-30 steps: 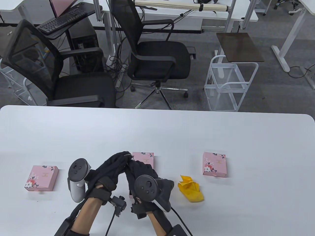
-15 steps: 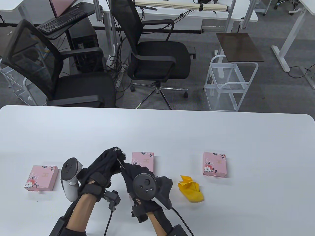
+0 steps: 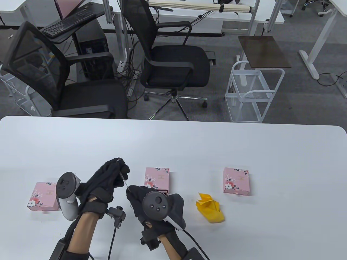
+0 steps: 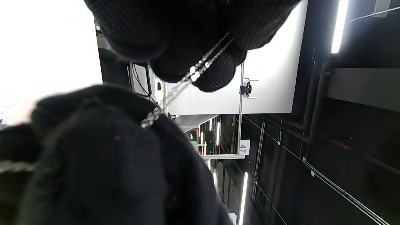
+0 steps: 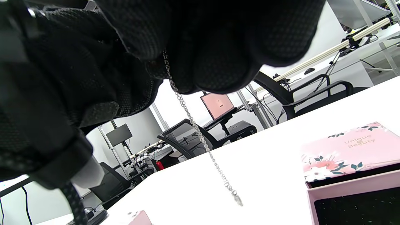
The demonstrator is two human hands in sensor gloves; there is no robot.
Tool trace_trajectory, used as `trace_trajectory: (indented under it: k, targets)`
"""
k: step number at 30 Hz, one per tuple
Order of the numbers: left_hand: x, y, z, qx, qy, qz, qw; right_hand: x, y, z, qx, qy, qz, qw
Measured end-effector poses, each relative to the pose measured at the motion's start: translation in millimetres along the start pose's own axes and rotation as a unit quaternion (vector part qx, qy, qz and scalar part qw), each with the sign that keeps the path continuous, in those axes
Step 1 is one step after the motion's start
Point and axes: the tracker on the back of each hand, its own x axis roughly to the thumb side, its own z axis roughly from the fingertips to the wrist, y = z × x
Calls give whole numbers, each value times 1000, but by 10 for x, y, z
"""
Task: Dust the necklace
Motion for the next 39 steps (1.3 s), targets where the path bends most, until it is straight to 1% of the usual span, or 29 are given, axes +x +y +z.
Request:
trace_trajectory:
  k: [3,6,10,15,18,21,24,27,29,31,33,35,37,39]
  targets:
    - [24,9,-2,-1,-11,-20,1000,-7,25,-7,8,1,0,1000]
    - [55,28,17,22,-19,-19,999,-9,52,-11,16,0,6,1000]
    - [125,93,52,46,-35,-49,997,-18,77,-18,21,2,3,1000]
    - [196,124,83,58,-50,-57,995,-17,83,-20,28,2,0,1000]
    - [209,112,90,55,-54,-52,996,-20,92,-21,36,2,0,999]
    - [209,78,95,48,-52,-29,997,-31,114,-28,50,-3,-3,999]
    - [212,35,97,32,-50,-19,998,-43,130,-35,59,-2,-4,998]
    - [216,-29,106,21,-49,-21,998,-67,119,-47,72,3,8,997]
    - [221,-67,109,16,-51,-27,998,-113,98,-44,66,13,30,997]
    - [224,-87,107,11,-54,-34,998,-211,45,-40,35,29,63,997]
    - [223,-92,107,10,-53,-38,998,-317,-44,-47,24,49,87,995]
    - [224,-86,104,10,-53,-41,998,-525,-221,-18,10,88,112,990]
    - [228,-84,106,14,-55,-50,997,-681,-340,15,11,115,128,985]
    - [231,-82,107,17,-58,-63,996,-902,-507,89,15,152,153,976]
